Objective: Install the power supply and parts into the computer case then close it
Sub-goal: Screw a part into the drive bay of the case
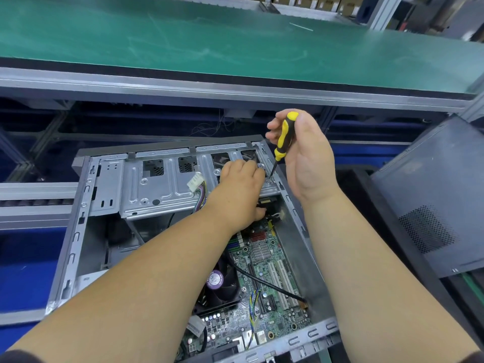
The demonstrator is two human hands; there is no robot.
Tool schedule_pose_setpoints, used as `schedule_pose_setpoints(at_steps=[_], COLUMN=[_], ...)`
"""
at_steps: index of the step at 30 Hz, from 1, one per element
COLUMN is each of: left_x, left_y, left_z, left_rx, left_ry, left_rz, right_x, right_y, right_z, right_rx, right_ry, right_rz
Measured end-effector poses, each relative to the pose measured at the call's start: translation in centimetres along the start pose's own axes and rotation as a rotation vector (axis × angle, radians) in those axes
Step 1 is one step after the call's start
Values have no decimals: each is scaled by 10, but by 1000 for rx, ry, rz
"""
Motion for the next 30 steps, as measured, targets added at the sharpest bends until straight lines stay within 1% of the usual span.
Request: schedule_pose_setpoints(at_steps=[6, 10, 18, 23, 30], left_x=[0, -1, 0, 0, 0], left_y=[0, 0, 0, 0, 0], left_z=[0, 0, 0, -1, 0], left_rx=[0, -5, -2, -5, -4], left_ry=[8, -2, 0, -20, -13], left_rz=[-1, -7, -6, 11, 12], right_x=[1, 1, 1, 0, 1], right_y=[2, 1, 2, 0, 1], right_z=[2, 1, 3, 1, 1], right_rx=[22, 25, 19, 17, 39], right_ry=[-22, 54, -51, 42, -16], right_rz=[-1, -14, -2, -20, 7])
Point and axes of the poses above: each hand's wrist, its own y-axis towards the middle knuckle, its own x-axis out of the palm, z = x × y, the point moved 4 cm from there along y, towards the middle knuckle, and after that the axes turned 8 degrees about z, right-handed, at the moved point
